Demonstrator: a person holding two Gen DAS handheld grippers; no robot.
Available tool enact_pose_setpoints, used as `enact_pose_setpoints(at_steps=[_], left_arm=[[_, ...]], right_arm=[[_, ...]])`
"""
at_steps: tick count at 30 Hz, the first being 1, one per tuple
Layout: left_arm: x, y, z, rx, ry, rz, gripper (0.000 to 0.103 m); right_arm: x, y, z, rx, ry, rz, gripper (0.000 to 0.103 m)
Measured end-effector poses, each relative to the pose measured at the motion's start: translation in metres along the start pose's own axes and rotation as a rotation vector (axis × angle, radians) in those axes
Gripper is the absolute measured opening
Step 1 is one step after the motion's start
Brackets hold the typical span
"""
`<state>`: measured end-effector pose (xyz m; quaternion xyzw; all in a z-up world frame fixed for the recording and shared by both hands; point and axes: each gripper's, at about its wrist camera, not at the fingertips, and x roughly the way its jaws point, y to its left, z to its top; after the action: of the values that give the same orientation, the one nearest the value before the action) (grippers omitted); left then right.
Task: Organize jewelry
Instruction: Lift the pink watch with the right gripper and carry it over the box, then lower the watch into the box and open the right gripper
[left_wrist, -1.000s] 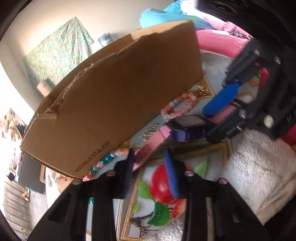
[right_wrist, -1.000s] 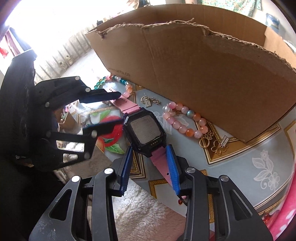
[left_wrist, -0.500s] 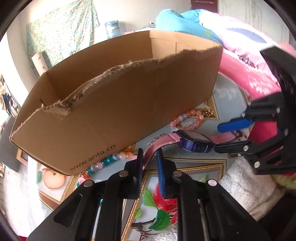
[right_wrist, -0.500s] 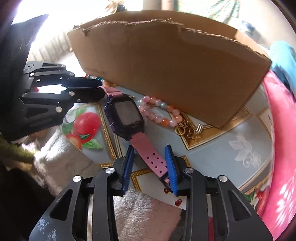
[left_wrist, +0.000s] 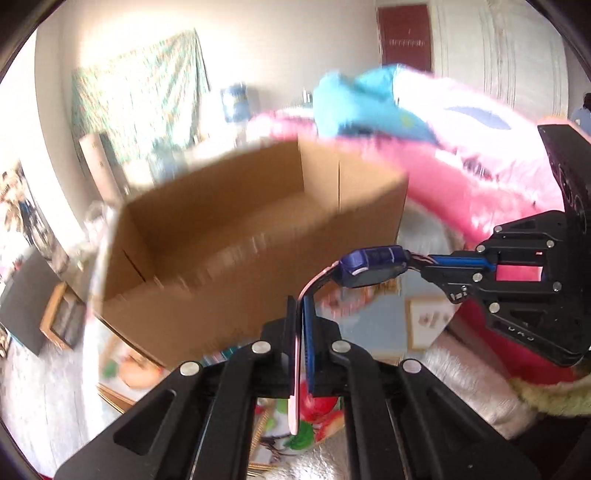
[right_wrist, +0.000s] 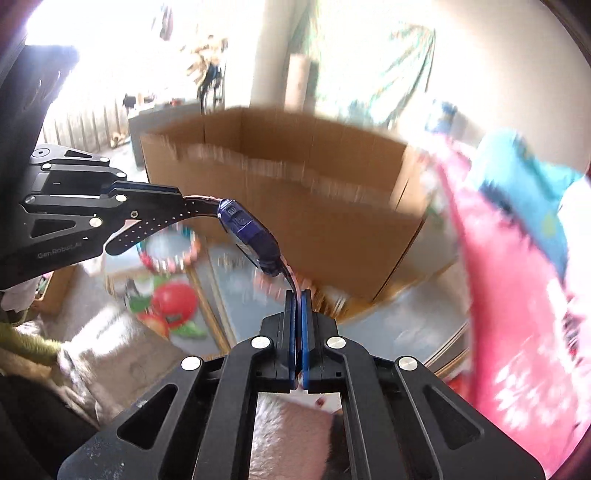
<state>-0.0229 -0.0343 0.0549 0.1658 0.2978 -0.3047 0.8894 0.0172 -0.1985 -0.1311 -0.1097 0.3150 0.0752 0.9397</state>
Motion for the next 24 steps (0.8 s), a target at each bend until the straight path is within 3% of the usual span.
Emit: enact_pose_setpoints(at_steps=[5, 8, 12, 15, 20, 21, 24], left_arm=[[-0.036, 0.019, 0.045, 0.014, -0.132, 0.040, 0.003], [-0.028, 0.039, 0.073, 0.002, -0.137, 0.056, 0.003], [0.018, 0.079, 0.101, -0.068, -0.015, 0.034, 0.003], [0.066, 0.106, 0.113, -0.109, 0.122, 0.007, 0.003], [0.141, 0.138, 0.116, -0.172, 0.317, 0.000, 0.003], [0.151, 0.143, 0.117, -0.182, 0.341, -0.009, 0.003], [0.166, 0.151, 0.123, -0.170, 0.367, 0.062, 0.003]], right_arm=[[-0.028, -0.006, 0.060, -0.048, -0.123, 0.002, 0.001], [-0.009, -0.021, 0.097, -0.044, -0.100, 0.069, 0.001], [0.060, -0.046, 0.149, 0.015, 0.114, 0.220, 0.001], [0.120, -0.048, 0.163, 0.048, 0.283, 0.277, 0.001], [0.200, -0.050, 0.172, 0.075, 0.520, 0.279, 0.002], [0.210, -0.051, 0.174, 0.075, 0.549, 0.277, 0.002], [0.232, -0.053, 0.180, 0.077, 0.573, 0.223, 0.002]])
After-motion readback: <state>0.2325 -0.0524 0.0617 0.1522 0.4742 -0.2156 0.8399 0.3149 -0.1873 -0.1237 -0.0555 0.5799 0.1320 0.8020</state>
